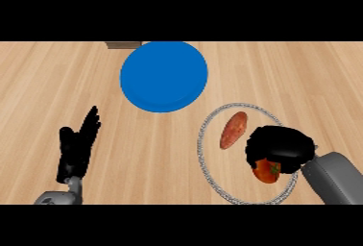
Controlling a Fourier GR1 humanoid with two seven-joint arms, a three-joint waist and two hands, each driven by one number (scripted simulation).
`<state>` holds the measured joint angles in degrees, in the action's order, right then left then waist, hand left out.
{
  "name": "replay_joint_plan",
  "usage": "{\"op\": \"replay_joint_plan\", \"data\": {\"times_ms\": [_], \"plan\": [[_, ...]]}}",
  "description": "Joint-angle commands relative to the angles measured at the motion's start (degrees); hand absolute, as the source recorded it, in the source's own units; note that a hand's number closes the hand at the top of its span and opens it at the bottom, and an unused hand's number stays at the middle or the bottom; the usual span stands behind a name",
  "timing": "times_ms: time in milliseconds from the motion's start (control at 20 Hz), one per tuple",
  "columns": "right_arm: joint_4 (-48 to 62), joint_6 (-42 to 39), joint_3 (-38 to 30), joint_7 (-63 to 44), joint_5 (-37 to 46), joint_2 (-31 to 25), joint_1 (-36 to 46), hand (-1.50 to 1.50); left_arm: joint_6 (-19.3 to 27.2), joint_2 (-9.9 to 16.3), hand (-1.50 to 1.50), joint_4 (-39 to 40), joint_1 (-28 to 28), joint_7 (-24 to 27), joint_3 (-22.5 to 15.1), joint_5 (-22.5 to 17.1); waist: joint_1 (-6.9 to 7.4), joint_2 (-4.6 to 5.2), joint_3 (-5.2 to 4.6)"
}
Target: Pick the tomato from the placemat and place it in the plate
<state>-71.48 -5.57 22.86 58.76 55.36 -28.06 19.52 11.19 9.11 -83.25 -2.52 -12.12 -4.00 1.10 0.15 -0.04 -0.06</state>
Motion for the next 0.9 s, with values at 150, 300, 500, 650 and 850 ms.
{"op": "replay_joint_plan", "data": {"times_ms": [150, 300, 500, 650, 850], "plan": [[-2.0, -0.3, -3.3, -20.3, -1.4, 14.8, 4.2, 1.50, -0.9, 1.4, 0.00, -0.1, -0.2, -1.0, 0.5, 0.4, 0.48, -0.13, -0.05], [2.6, 0.7, -3.1, -35.9, 2.0, 24.6, 6.2, 1.50, -1.3, 0.6, 0.00, -0.2, -1.2, -1.1, -0.4, 0.2, 2.58, 0.15, -0.34], [3.4, 3.9, -2.6, -52.5, 1.5, 27.7, 12.1, 1.50, -1.9, 0.0, 0.00, -0.1, -1.8, -0.7, -1.5, 0.4, 5.04, 0.29, -0.18], [2.4, 7.9, 0.2, -63.7, -2.7, 27.9, 17.4, 1.50, -2.3, -0.5, 0.00, 0.2, -3.2, -1.5, -2.6, 0.8, 6.33, 0.42, -0.01], [2.8, 16.5, -0.7, -77.1, -2.7, 28.0, 27.5, 1.50, -2.0, -1.1, 0.00, 1.8, -4.9, -1.1, -2.6, 1.1, 5.97, 0.61, -0.08]]}}
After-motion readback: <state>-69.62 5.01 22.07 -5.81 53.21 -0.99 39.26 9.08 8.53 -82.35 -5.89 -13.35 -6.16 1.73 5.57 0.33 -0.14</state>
